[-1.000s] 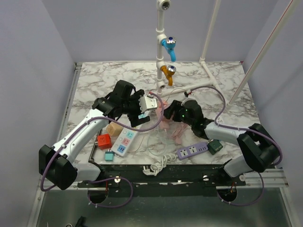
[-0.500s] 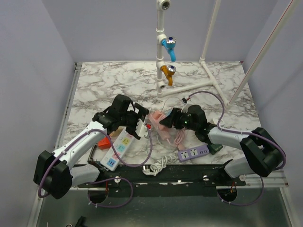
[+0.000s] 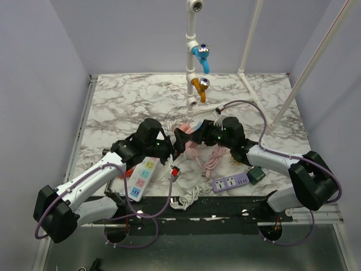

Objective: Pull the plug off the socket
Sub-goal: Remove the plug from the socket.

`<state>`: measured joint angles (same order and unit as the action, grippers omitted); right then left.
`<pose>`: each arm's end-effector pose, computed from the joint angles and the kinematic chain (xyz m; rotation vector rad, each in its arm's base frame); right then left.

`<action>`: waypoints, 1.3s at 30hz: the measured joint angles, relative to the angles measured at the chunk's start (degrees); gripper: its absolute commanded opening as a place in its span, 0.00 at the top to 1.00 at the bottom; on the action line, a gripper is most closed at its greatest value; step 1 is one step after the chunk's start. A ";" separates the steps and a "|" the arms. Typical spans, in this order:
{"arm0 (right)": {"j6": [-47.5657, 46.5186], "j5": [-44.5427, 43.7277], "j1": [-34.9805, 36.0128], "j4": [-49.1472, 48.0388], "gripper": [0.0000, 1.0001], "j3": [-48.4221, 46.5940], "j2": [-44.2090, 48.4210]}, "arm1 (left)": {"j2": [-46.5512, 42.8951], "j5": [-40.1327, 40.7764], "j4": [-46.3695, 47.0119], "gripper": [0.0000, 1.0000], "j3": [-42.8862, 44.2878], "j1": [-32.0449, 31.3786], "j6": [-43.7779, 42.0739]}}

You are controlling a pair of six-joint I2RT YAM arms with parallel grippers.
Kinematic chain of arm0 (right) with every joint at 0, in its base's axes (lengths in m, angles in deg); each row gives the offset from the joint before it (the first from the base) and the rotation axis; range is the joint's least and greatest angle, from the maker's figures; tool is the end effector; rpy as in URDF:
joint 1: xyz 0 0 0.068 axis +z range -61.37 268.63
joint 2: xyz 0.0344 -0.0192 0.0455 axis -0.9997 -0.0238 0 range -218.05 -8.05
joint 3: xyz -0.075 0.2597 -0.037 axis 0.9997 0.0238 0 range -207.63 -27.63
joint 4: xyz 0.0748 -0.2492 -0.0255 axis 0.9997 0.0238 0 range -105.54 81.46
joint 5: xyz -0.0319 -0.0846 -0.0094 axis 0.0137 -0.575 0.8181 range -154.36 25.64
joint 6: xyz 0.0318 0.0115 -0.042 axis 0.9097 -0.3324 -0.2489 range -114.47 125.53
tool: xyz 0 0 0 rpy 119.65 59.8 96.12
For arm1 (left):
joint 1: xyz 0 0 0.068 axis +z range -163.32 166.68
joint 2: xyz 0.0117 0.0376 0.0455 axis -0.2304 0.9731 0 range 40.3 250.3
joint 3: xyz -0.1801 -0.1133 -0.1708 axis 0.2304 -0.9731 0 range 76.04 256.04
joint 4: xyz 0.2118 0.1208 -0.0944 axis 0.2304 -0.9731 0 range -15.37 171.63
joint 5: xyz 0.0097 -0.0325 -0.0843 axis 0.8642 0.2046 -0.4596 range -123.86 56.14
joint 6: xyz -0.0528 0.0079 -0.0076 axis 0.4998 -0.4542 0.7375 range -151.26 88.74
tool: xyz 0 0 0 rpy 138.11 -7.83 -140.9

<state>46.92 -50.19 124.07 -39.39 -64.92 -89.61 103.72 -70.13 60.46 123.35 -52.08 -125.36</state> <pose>0.2395 0.1812 0.2088 -0.0714 2.0866 1.1006 0.1706 -0.1639 0.2771 2.0183 0.5162 -0.1232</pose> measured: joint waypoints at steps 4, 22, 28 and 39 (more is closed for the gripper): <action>-0.28 -1.40 0.00 1.42 0.87 -2.67 -0.66 | -1.29 -1.53 -3.67 0.02 0.00 -3.30 -4.96; -0.31 -2.93 -0.02 4.33 0.91 -3.87 -0.33 | 9.53 2.62 -3.63 0.01 0.26 -12.66 -9.55; -0.48 -2.93 0.09 4.48 0.91 -3.87 0.04 | 10.86 4.59 -1.55 0.01 3.69 -14.60 -6.34; -0.55 -2.93 0.24 5.16 0.90 -3.06 1.64 | 16.02 8.72 -1.62 0.16 7.41 -15.37 -4.22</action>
<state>46.37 -53.12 124.31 -34.24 -67.98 -87.97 119.74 -61.41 58.84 130.76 -67.45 -129.58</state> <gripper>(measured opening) 0.665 0.849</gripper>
